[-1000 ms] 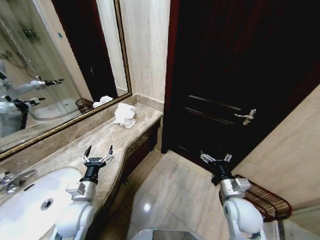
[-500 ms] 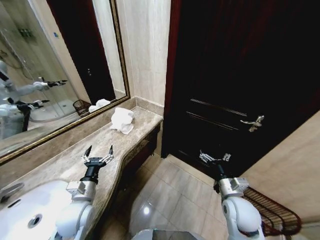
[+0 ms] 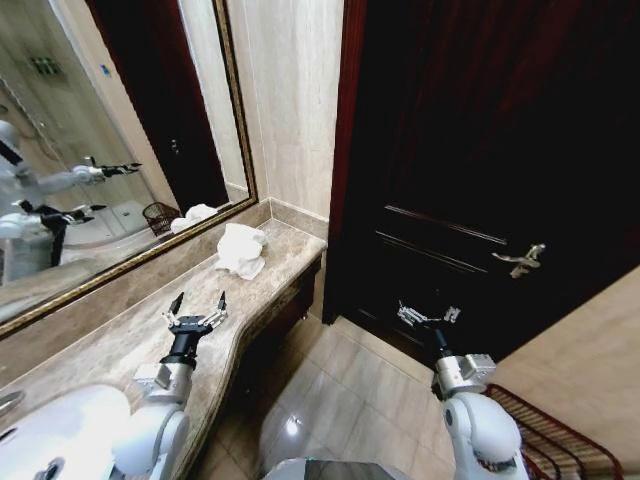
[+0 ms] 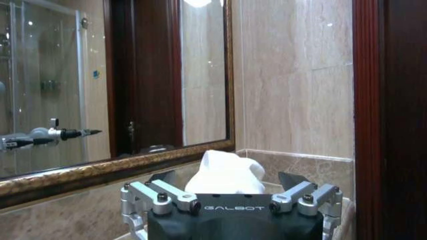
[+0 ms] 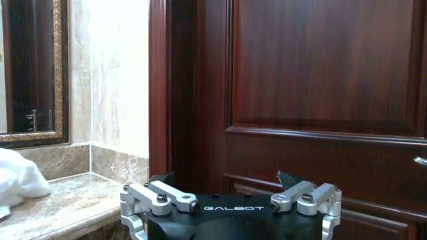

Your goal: Discard the used towel into the hamper.

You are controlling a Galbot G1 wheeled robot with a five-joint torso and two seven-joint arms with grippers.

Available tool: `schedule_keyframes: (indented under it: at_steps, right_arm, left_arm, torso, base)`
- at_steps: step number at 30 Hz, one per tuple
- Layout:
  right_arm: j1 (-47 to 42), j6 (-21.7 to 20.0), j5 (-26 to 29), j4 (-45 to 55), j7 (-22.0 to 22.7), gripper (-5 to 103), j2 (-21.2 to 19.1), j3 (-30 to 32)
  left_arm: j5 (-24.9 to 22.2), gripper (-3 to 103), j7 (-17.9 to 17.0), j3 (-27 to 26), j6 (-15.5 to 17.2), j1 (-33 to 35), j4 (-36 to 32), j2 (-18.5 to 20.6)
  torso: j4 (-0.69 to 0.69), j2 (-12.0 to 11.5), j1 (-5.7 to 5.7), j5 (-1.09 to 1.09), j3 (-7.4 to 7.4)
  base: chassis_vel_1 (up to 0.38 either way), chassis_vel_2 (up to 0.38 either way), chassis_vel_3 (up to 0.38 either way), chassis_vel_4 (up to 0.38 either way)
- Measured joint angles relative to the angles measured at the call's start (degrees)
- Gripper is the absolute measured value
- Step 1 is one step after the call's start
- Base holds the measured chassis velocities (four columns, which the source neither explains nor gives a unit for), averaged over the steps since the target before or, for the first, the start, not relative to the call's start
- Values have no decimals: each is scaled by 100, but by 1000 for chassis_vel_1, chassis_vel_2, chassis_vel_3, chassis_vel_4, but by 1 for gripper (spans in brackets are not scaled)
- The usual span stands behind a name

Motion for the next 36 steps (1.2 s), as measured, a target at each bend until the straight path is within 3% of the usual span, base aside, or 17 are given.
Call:
schedule_keyframes:
  at_steps: [27,29,34,36]
  right_arm:
    - [-9,-17,25,55,-22,100,-36,-25]
    - [-22,81,-111,53,-188,100,-26,17]
    - [-24,89,-122,81,-86,100,-50,46]
    - [-32,90,-97,96,-50,100,-75,90]
  left_arm:
    - [-8,100,3,2,152,-49,-49,30]
    - [-44,100,-29,1,328,-58,-64,56]
    - [-147,100,-175,-3,876,-257,-112,273]
    - [-374,100,-363,-8,1458,-592,-119,503]
  torso:
    - [-1,0,0,0,0]
    - [-1,0,1,0,0]
    - [0,-2,4,0,1]
    - [0,-1,-1,-1,0]
  base:
    - [-108,113,109,-107]
    - [-81,102,83,-102]
    - [-32,37,38,-37]
    - [0,0,0,0]
